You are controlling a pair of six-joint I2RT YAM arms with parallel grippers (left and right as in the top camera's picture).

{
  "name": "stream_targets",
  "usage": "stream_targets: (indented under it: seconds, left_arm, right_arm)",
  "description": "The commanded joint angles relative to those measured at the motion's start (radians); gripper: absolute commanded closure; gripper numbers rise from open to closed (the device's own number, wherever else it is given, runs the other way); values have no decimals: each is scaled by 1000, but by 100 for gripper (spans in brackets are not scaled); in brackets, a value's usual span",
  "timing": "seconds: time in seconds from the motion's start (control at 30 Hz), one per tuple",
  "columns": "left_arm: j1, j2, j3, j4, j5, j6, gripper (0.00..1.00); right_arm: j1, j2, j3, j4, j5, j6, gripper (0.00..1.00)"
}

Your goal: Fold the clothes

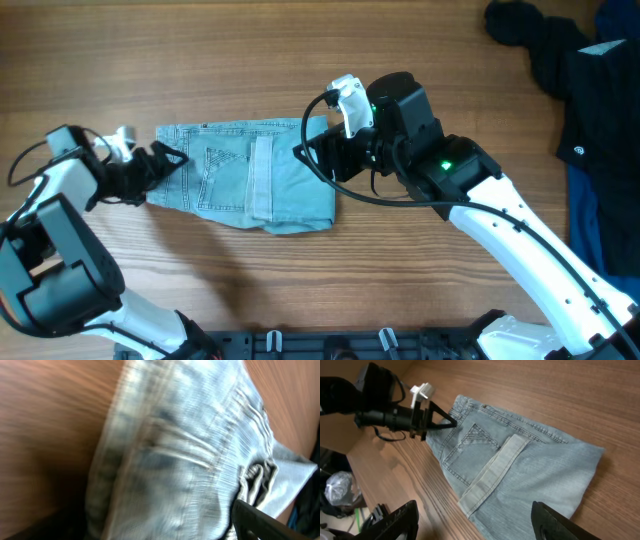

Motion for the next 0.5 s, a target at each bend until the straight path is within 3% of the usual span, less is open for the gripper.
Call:
stream_targets:
  seconds: [0.0,0.03,0.07,0.17,0.2,0.33,0.47]
  left_arm:
    - [-69,58,-22,-6,-35,85,15]
    - [-76,58,-22,-6,-55,81,19]
    - [-79,58,-22,-3,-53,80,32]
    - [-79,58,-22,1,-34,80,87]
    - [-79,58,-22,5,26,82,96]
    - [-79,48,-6,-44,275,129,96]
    - [-82,22,85,-274,329,293,96]
  right_arm:
    - [-5,-13,0,6,16,45,29]
    - [-5,-13,0,6,16,48,30]
    - [-5,-13,0,6,13,63,31]
    - [-5,-23,0,5,5,71,33]
    - [-5,-35,0,6,6,67,33]
    - [-5,-79,0,8,45,23,34]
    - [-5,-95,0,-3,134,14,34]
